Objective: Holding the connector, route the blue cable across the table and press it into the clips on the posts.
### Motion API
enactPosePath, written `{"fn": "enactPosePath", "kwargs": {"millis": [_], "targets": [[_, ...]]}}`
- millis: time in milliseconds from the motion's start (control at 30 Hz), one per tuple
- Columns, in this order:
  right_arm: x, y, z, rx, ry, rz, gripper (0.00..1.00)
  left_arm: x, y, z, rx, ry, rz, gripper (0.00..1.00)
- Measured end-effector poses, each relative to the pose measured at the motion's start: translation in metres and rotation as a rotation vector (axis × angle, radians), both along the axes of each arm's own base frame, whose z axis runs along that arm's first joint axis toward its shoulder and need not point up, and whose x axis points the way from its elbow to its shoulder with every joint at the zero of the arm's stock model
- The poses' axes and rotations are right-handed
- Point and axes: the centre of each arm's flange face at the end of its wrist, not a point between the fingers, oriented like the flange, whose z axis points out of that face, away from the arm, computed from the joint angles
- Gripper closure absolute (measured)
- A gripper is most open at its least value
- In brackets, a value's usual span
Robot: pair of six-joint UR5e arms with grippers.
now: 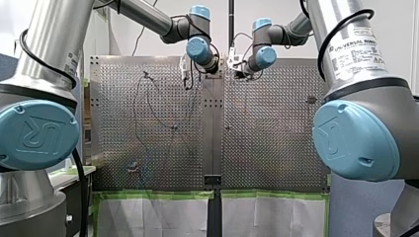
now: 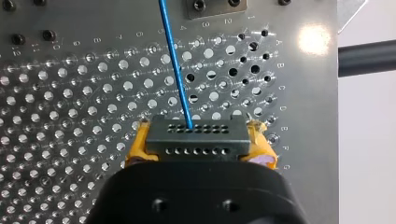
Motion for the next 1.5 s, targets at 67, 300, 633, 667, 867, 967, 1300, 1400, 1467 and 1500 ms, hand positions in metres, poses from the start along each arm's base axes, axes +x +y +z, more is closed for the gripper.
{"fn": "enactPosePath", "kwargs": {"millis": [67,300,633,667,867,967,1300,1400,1467,1500], "targets": [[0.000,0.000,0.000,0.000,0.000,0.000,1.00,0.008,-0.001,-0.003,0.007,0.011,0.008,0.00],[0.000,0.000,0.000,0.001,-0.001,0.000,1.00,0.034,-0.002,-0.013,0.024,0.034,0.034,0.00],[0.000,0.000,0.000,0.001,-0.001,0.001,1.00,0.068,-0.009,-0.010,0.005,0.008,0.051,0.00],[0.000,0.000,0.000,0.001,-0.001,0.001,1.00,0.071,-0.009,-0.007,0.000,0.001,0.052,0.00],[0.000,0.000,0.000,0.002,-0.002,0.002,1.00,0.085,-0.007,0.011,-0.018,-0.028,0.055,0.00],[0.000,0.000,0.000,0.002,-0.003,0.002,1.00,0.089,-0.011,0.006,-0.008,-0.016,0.047,0.00],[0.000,0.000,0.000,0.003,-0.004,0.002,1.00,0.101,-0.013,-0.019,0.016,0.019,0.072,0.00],[0.000,0.000,0.000,0.003,-0.004,0.002,1.00,0.099,-0.014,-0.020,0.020,0.019,0.081,0.29],[0.000,0.000,0.000,0.003,-0.005,0.002,1.00,0.097,-0.015,-0.019,0.029,0.018,0.088,0.35],[0.000,0.000,0.000,0.003,-0.005,0.002,1.00,0.097,-0.015,-0.020,0.034,0.018,0.092,0.51]]}}
